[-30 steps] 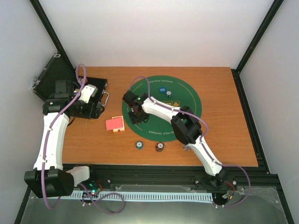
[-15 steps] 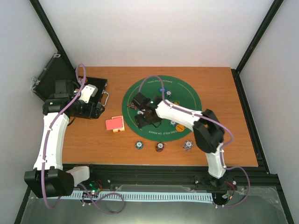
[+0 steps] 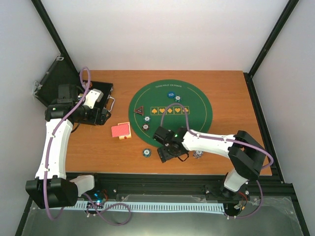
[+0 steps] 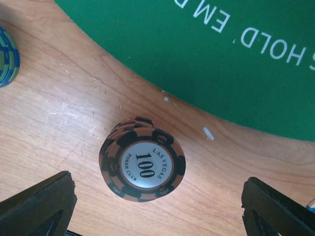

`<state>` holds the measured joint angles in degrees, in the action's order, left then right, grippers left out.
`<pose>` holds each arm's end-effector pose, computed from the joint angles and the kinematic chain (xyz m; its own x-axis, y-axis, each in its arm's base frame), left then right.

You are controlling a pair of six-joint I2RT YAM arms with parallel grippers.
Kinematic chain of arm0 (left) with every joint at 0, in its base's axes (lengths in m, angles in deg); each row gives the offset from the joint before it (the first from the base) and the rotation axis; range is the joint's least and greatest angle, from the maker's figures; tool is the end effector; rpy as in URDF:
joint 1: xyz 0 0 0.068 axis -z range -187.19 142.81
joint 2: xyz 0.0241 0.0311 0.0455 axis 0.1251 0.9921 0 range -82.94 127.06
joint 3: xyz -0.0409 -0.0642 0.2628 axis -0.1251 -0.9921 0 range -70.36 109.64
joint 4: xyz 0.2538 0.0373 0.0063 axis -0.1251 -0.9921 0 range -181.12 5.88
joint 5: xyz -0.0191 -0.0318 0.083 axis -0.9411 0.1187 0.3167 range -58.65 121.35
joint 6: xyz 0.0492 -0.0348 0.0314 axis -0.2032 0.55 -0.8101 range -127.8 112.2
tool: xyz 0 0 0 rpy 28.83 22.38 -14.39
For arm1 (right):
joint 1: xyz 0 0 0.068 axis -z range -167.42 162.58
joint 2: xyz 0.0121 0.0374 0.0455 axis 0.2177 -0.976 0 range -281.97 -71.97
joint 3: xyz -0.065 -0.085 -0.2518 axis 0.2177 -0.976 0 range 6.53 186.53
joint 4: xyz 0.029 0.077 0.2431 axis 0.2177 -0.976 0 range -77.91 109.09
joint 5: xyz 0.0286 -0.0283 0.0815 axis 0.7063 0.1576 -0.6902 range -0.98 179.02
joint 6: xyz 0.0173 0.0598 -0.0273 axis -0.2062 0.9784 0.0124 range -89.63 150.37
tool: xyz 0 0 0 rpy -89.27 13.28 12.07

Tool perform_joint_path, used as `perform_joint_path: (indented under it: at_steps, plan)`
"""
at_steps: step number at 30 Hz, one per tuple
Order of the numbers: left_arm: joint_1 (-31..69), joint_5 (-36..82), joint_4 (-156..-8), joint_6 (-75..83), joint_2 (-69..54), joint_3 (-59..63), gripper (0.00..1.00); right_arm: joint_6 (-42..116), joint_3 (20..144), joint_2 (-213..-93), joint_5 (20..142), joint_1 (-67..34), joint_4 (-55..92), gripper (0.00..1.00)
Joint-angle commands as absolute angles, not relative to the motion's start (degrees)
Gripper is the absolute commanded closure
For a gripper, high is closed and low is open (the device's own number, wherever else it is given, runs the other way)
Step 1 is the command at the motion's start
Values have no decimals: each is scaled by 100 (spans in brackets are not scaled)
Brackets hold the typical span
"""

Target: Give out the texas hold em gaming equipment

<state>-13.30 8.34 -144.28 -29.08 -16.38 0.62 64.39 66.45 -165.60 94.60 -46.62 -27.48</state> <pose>0.2201 0.0020 0.3321 -0.7220 0.2586 -0.6418 0.4107 0.9066 -0.0967 0.1536 0.2475 0.1681 -0.8920 -0.4085 -0.1936 -0.4191 0.9078 0.0151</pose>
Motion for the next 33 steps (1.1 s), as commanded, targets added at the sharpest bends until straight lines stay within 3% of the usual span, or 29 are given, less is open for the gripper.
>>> perform_joint_path:
  at_steps: [1, 11, 33]
  plan:
    - [-1356, 719, -14484, -2942, -1706, 266, 0, 6652, 6499, -16341, 9436, -4738, -2367, 10]
    - [-1359, 781, -14496, -2942, -1686, 307, 0, 6537, 6571, -16722, 9371, -4745, -2134, 28]
    - [-1356, 882, -14450, -2992, -1702, 276, 0, 6514, 6540, -16876, 9451, -4738, -2134, 57]
